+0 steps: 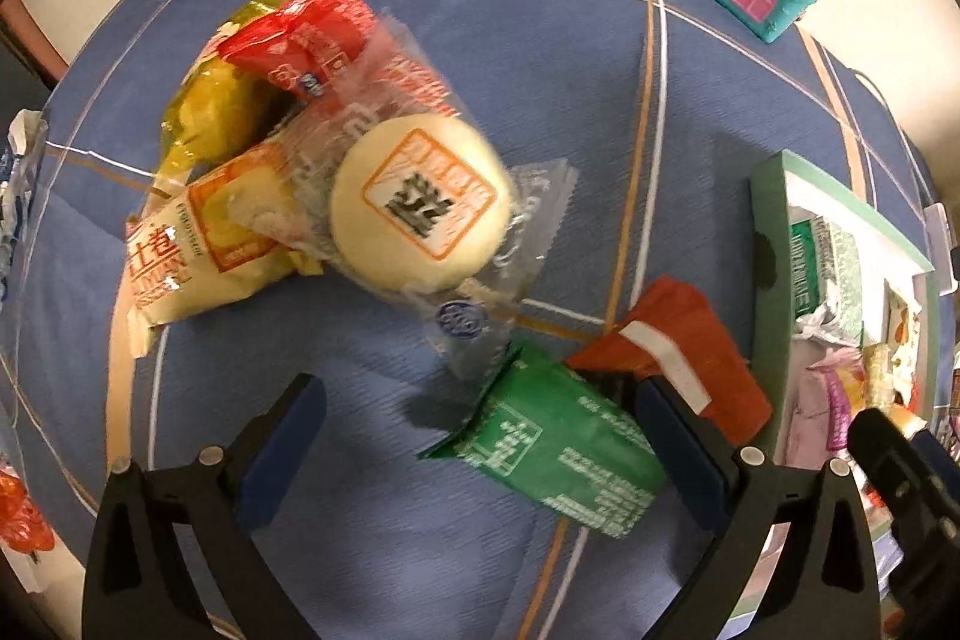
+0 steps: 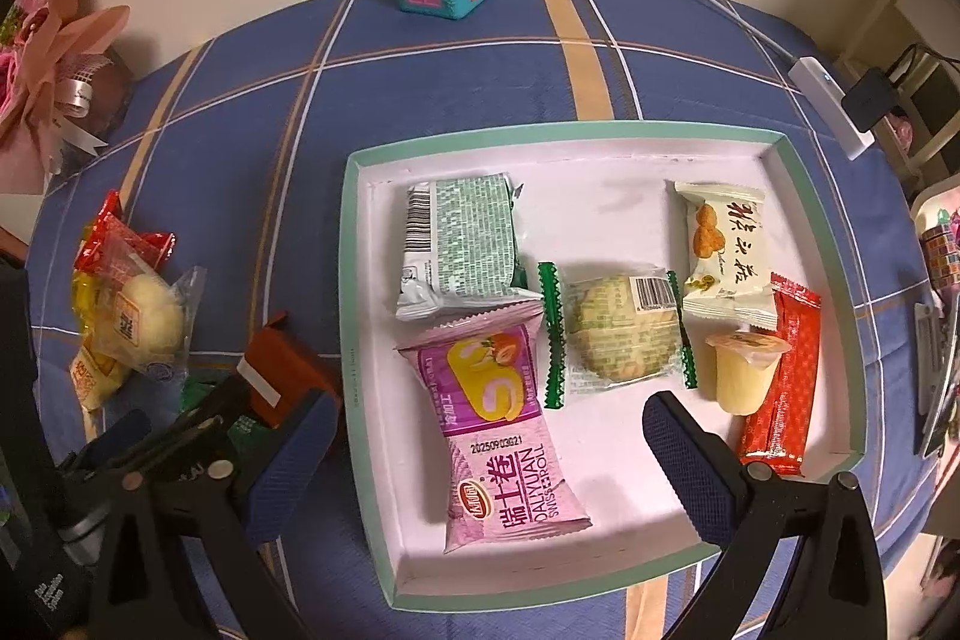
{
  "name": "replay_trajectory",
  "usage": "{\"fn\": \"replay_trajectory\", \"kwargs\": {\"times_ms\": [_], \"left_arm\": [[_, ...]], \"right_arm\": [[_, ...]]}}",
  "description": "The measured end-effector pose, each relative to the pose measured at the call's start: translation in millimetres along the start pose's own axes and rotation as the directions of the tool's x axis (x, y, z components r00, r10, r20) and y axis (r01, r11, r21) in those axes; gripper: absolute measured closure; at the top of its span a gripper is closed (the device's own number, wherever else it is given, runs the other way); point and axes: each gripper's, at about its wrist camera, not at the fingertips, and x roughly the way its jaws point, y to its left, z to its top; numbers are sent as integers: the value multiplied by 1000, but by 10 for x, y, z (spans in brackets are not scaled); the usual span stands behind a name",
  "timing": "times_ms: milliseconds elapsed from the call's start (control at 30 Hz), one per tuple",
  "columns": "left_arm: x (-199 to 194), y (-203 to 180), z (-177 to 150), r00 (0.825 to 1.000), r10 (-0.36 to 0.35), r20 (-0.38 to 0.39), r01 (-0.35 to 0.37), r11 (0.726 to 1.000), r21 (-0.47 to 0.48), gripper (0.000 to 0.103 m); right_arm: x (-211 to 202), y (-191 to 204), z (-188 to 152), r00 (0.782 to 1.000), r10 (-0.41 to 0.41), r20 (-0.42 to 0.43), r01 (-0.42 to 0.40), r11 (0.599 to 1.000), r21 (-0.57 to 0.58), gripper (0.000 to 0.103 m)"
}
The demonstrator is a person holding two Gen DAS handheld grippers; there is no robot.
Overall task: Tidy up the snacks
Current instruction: 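Grasp the green pack with the left tool while the right tool grasps the red box pack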
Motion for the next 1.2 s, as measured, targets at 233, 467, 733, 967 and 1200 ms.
{"fn": "replay_trajectory", "kwargs": {"times_ms": [233, 467, 733, 967, 1200], "left_arm": [[-29, 129, -154, 1000, 3, -18, -2, 1000, 13, 0], [-144, 558, -241, 999, 32, -7, -32, 999, 7, 0], [-255, 974, -291, 996, 90, 9, -90, 996, -27, 0], [-377, 1344, -266, 996, 85, 39, -81, 992, -92, 0], [-426, 1338, -331, 998, 58, 32, -52, 982, -180, 0]], "right_arm": [[-4, 42, -4, 1000, 10, -1, -10, 1000, -3, 0], [-29, 144, -21, 999, 46, 5, -45, 999, -24, 0], [-40, 483, -26, 994, 104, 19, -101, 987, -125, 0], [7, 789, -57, 984, 176, 16, -168, 960, -226, 0], [82, 908, -62, 975, 220, 15, -207, 936, -285, 1]]}}
